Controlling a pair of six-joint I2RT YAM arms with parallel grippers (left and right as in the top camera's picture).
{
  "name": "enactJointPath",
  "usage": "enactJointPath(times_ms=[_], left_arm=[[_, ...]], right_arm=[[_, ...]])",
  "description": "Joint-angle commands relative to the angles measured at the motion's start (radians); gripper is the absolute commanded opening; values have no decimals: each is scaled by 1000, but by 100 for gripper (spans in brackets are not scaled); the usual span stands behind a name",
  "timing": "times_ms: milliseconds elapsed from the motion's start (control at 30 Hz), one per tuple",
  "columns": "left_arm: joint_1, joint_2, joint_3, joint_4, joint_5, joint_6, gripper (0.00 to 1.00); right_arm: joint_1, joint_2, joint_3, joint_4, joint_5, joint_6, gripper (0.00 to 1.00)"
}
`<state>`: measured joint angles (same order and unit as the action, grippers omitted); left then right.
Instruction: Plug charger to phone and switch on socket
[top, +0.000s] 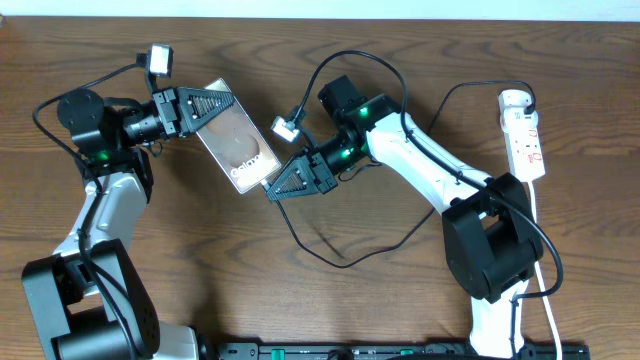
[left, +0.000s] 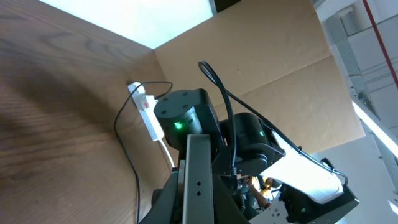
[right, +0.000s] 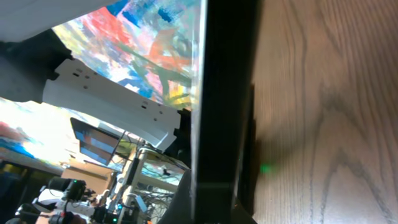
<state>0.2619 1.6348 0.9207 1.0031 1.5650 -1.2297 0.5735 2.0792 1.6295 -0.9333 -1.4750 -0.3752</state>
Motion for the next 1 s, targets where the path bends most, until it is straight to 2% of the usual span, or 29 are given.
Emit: enactJointPath(times_ms=[0,967], left_arm=[[-2,-8,-3,8,6,7,7],[-6,-8,-22,8,6,-21,8]], right_arm=[[0,-7,7,3,-66,4,1],[0,-7,7,11,-36,4,1]])
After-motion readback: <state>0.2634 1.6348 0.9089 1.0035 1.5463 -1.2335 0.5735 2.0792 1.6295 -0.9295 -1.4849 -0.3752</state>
